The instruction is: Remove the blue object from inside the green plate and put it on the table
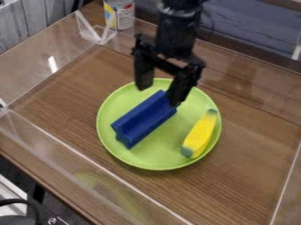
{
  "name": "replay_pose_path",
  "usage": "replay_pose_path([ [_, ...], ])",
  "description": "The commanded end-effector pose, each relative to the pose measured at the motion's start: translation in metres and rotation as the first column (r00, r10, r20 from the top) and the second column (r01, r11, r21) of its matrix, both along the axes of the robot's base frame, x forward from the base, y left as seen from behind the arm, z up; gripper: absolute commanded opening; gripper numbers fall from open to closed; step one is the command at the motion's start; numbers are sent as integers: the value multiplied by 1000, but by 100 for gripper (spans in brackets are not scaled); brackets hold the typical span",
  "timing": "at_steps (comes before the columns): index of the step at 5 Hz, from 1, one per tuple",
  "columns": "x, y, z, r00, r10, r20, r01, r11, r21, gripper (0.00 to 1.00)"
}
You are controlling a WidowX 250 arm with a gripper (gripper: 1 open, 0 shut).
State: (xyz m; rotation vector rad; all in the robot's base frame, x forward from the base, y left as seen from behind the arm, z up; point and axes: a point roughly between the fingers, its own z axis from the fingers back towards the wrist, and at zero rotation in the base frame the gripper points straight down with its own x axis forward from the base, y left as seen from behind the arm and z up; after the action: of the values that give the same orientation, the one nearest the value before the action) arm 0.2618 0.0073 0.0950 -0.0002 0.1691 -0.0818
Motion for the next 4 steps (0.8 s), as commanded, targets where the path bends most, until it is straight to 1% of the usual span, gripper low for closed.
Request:
replay_pose_path([
  [1, -7, 15, 2, 997, -24, 71, 24, 1000, 1, 100],
  [2, -11, 28, -12, 996, -36, 84, 37, 999, -4, 100],
  [3, -11, 32, -26, 994, -51, 95, 53, 999, -12, 100],
  [4, -10, 30, -38, 993, -61, 101, 63, 998, -21, 100],
])
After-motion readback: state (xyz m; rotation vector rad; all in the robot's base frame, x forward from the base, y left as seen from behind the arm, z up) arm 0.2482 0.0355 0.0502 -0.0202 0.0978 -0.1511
